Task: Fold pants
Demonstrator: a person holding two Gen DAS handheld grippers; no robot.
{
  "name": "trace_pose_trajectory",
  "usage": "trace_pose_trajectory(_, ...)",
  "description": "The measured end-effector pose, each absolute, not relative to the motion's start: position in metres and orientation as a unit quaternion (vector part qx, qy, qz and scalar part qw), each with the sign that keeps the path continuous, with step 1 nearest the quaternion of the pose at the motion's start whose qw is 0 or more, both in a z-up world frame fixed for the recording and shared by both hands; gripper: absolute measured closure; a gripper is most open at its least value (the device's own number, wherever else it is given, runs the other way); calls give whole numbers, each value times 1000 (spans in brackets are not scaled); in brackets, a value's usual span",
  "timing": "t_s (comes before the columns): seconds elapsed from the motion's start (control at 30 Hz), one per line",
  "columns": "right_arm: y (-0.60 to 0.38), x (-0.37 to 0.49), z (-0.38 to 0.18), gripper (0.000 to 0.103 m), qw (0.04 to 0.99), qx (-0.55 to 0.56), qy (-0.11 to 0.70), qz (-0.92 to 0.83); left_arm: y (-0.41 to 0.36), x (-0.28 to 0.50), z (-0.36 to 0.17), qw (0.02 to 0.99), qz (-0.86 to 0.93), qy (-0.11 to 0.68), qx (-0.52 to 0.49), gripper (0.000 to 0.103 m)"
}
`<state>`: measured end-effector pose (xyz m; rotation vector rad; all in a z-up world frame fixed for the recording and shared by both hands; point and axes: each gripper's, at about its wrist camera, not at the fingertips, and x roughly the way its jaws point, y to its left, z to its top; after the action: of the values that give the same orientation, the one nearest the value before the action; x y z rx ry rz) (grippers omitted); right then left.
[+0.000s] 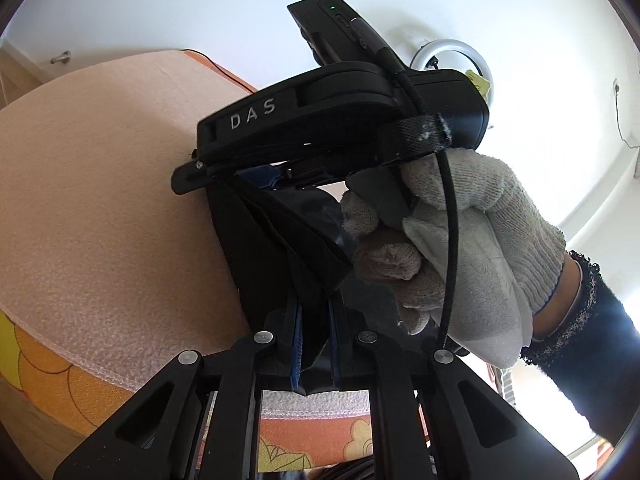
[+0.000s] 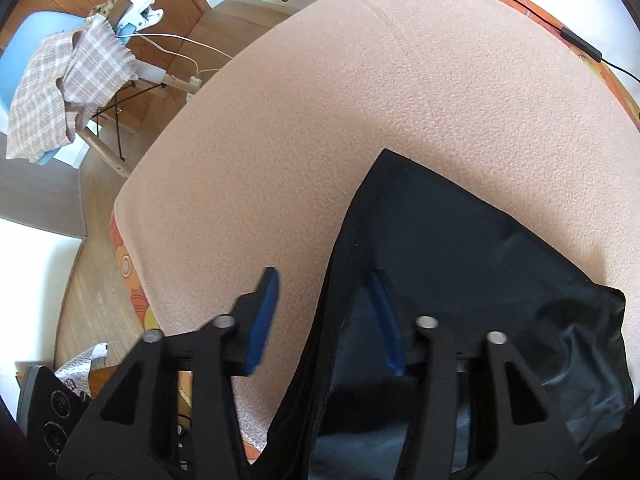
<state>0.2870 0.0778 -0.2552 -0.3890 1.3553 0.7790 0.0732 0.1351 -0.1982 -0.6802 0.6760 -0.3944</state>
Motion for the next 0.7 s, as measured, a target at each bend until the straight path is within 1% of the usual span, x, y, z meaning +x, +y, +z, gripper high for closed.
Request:
trace_pose_trajectory(0.03, 76, 288, -257, 94, 694, -174, 609, 343, 137, 72, -199, 869, -189, 323, -324, 94)
trace_pose_trajectory(0.1, 68, 290, -255, 96, 697, -159, 608, 344, 138, 72, -197, 868, -192, 322, -325, 94)
trace_pose_trajectory(0.4, 11, 293, -202, 97, 743, -64, 561, 359, 115, 78, -173, 872, -227, 307, -308, 95)
trace_pose_trajectory(0.7, -77, 295, -157, 98, 782, 1, 519, 344, 70, 89, -147, 869, -285, 304, -268, 96)
